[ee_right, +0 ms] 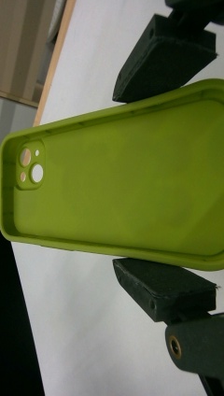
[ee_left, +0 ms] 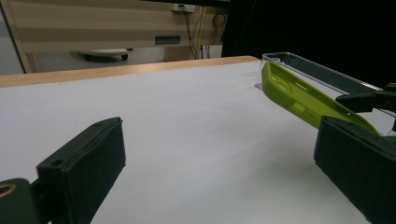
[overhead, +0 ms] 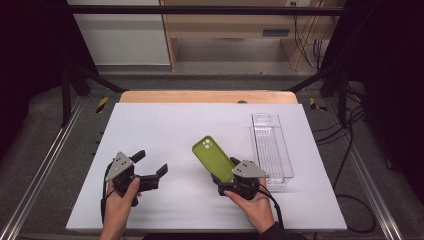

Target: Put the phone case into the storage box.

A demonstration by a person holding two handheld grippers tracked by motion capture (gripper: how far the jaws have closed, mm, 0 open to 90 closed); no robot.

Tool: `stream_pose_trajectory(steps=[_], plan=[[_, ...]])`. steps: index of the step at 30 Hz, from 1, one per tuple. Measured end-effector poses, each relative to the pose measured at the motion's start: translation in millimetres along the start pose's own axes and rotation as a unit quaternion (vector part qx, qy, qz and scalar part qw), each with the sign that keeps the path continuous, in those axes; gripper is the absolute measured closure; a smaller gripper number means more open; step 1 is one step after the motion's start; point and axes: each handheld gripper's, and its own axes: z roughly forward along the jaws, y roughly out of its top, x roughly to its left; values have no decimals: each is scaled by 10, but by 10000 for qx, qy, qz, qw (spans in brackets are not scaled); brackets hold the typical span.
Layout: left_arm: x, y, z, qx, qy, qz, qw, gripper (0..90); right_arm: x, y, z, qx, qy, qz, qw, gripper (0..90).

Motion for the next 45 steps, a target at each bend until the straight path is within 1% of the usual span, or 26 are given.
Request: stream_pose_trajectory(steps=[1, 2, 3, 5, 7, 8, 9, 10, 11, 12, 13, 15, 16, 17, 19, 23, 25, 27, 31, 32, 33, 36, 39, 41, 45], plan=[[-7, 6, 9, 11, -7, 4, 10000, 16, -6, -1, -14, -21, -34, 5, 10000, 170], [-27, 28, 40, 29, -63, -40, 10000, 15, -28, -6, -27, -78, -71, 54, 9999, 171], [-27, 28, 40, 29, -63, -40, 10000, 16, -28, -6, -27, -78, -71, 54, 9999, 171], [-46, 55, 60, 59, -96, -16, 9999, 15, -47, -15, -32, -108, -118, 58, 9999, 170], [-67, 91, 78, 82, -178, -2, 9998, 16, -53, -9, -32, -148, -135, 81, 9998, 171], [-76, 122, 80, 66, -164, 2, 9998, 16, -53, -9, -32, -148, -135, 81, 9998, 171], [-83, 151, 89, 64, -226, -8, 9997, 16, -61, 13, -47, -223, -155, 96, 9996, 171], [-84, 177, 94, 70, -247, -2, 9997, 16, -61, 13, -47, -223, -155, 96, 9996, 171], [-88, 223, 111, 56, -300, -47, 9995, 16, -72, 37, -66, -299, -180, 131, 9993, 170], [-88, 255, 123, 56, -363, -60, 9993, 16, -72, 37, -66, -299, -180, 131, 9993, 170], [-92, 312, 146, 25, -436, -54, 9990, 16, -85, 59, -78, -364, -224, 140, 9990, 171], [-117, 408, 187, 27, -400, 38, 9992, 16, -92, 68, -84, -396, -248, 170, 9988, 171], [-131, 454, 207, 39, -425, 104, 9990, 16, -96, 76, -93, -424, -253, 208, 9986, 171], [-149, 497, 225, 31, -455, 151, 9988, 16, -98, 92, -106, -474, -285, 198, 9983, 171], [-183, 574, 260, 45, -505, 252, 9984, 16, -98, 100, -112, -492, -293, 199, 9982, 170], [-246, 666, 343, 27, -610, 260, 9978, 16, -106, 134, -116, -559, -365, 225, 9975, 170], [-275, 690, 380, 60, -637, 293, 9975, 16, -109, 157, -110, -600, -397, 260, 9971, 170], [-301, 708, 405, 69, -672, 293, 9973, 16, -107, 190, -110, -632, -379, 295, 9968, 170], [-344, 735, 437, 81, -793, 275, 9964, 16, -76, 262, -123, -745, -411, 213, 9961, 170], [-350, 739, 444, 75, -849, 240, 9961, 16, -61, 289, -124, -788, -415, 159, 9959, 170], [-354, 742, 448, 73, -881, 219, 9958, 16, -61, 289, -124, -788, -415, 159, 9959, 170], [-365, 756, 468, 88, -895, 250, 9956, 16, -37, 327, -118, -866, -419, 152, 9952, 170], [-381, 770, 486, 75, -911, 228, 9956, 16, -27, 341, -116, -887, -425, 135, 9951, 170], [-406, 771, 496, 72, -943, 227, 9953, 16, -12, 349, -110, -906, -421, 122, 9949, 170], [-464, 755, 529, 143, -1023, 253, 9943, 17, 20, 350, -104, -944, -446, 100, 9945, 170]])
